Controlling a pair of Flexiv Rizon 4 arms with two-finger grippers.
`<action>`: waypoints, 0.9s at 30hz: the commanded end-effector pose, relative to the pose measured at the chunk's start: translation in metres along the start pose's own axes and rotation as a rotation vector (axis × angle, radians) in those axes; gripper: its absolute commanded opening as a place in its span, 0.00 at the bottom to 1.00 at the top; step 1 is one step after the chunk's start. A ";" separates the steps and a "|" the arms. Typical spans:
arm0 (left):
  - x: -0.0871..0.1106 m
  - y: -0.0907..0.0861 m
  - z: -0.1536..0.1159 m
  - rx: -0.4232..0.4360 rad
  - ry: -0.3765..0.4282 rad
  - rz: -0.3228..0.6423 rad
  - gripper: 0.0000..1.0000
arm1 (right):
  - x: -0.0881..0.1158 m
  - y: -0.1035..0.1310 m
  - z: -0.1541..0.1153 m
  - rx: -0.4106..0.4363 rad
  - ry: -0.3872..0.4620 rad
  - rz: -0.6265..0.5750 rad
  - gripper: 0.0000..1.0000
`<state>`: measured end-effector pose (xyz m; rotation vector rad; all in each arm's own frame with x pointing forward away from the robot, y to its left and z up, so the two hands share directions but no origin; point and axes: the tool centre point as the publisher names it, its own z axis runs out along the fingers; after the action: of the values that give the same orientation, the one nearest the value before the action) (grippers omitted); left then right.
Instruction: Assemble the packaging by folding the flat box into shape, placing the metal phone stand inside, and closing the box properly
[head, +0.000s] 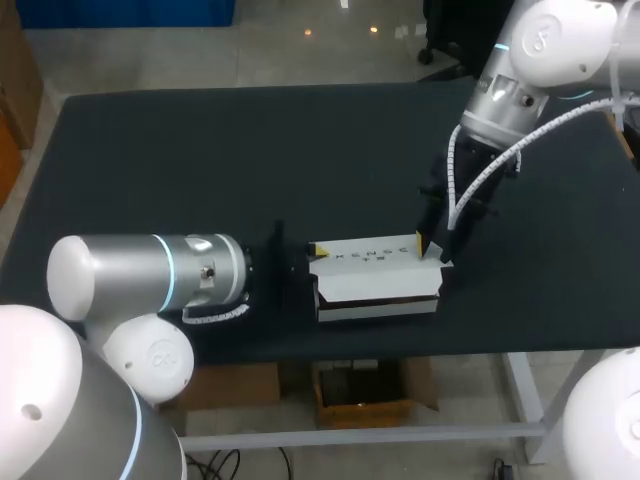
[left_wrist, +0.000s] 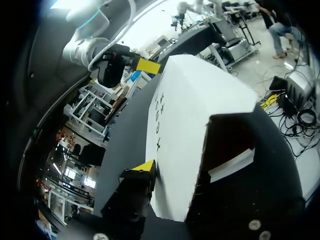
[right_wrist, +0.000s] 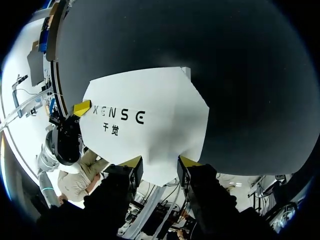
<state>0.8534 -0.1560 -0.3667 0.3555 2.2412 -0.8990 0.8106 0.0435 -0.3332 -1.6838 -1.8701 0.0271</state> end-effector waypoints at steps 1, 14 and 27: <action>0.004 0.000 -0.002 0.001 -0.016 -0.003 0.31 | -0.001 0.001 0.000 0.007 0.001 0.002 0.42; 0.009 0.001 -0.027 0.001 -0.064 -0.008 0.35 | -0.002 0.001 0.000 0.008 0.004 0.006 0.42; 0.016 0.004 -0.082 -0.109 -0.103 -0.046 0.36 | 0.000 0.001 0.002 0.009 0.004 0.002 0.42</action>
<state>0.8203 -0.1050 -0.3490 0.2258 2.1690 -0.8371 0.8104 0.0435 -0.3347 -1.6817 -1.8632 0.0314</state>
